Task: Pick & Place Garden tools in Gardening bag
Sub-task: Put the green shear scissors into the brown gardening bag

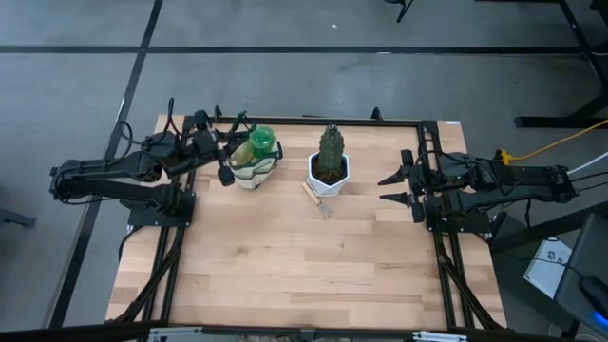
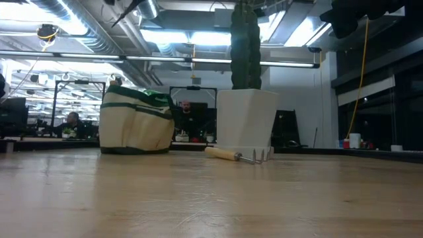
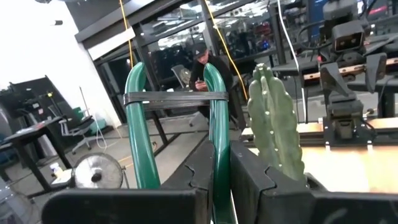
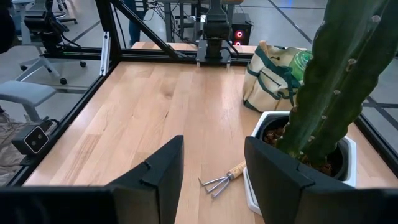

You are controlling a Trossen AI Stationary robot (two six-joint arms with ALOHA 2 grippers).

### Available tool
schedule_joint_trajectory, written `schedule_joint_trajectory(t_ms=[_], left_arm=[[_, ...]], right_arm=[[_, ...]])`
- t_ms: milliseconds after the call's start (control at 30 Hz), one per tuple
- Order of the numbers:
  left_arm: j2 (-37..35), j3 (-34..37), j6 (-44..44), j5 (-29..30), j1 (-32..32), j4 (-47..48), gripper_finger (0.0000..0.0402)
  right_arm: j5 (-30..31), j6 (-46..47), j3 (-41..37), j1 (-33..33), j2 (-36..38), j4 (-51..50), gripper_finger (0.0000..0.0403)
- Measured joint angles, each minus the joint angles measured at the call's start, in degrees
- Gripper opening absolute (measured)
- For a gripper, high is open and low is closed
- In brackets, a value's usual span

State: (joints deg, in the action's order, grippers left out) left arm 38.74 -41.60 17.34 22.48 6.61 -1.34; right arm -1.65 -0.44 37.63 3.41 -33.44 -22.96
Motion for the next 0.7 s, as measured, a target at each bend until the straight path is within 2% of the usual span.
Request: schedule_joint_trajectory(t_ms=[200, 367, 700], left_arm=[[-0.5, 7.0, 1.2, -2.3, 1.3, -10.5, 0.0026], [-0.6, 14.1, -0.1, -8.2, 4.8, -20.6, 0.0026], [-0.6, 20.4, -4.6, -17.4, 11.6, -26.3, 0.0026]], right_arm=[[0.0, 0.0, 0.0, 0.0, 0.0, 0.0, 0.0172], [0.0, 0.0, 0.0, 0.0, 0.0, 0.0, 0.0172], [0.0, 0.0, 0.0, 0.0, 0.0, 0.0, 0.0172]])
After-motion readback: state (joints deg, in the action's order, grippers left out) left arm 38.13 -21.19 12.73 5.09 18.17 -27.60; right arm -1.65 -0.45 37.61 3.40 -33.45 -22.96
